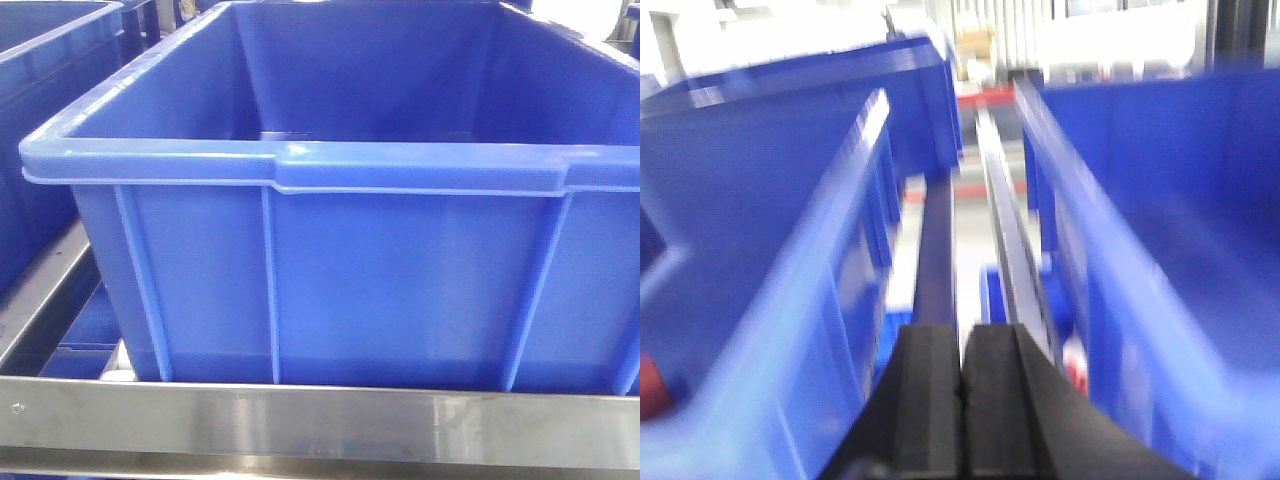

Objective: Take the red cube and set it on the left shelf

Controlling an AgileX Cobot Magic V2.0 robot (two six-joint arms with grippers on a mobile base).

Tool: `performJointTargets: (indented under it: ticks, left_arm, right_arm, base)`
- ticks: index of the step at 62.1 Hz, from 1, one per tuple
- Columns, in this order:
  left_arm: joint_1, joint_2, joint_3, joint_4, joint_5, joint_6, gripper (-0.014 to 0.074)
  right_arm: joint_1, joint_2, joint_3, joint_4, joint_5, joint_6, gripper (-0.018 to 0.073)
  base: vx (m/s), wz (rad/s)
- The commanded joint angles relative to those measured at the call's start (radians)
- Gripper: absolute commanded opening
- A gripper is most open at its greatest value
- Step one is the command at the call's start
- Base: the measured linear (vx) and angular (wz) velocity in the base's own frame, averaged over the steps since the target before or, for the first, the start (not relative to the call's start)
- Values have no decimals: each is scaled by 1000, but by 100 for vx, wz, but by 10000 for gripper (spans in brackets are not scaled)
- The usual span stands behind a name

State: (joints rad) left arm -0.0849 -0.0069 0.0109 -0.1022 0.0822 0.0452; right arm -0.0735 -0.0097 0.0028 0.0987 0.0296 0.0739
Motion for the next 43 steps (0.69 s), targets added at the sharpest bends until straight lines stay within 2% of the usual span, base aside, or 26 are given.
performJointTargets:
  ticks: [1,37,43]
  left_arm:
    - [-5,-12,24,-4,-88,-5,102]
    - [-5,-12,24,-4,-88,-5,102]
    - [-5,-12,24,-4,-88,-5,102]
  right_arm:
    - [-5,-19,3,-7,-114,15,54]
    - [-5,-19,3,-13,-126,14,54]
    - [-5,-19,3,-74,-130,-1,54]
  base:
    - [0,0]
    - [0,0]
    - [0,0]
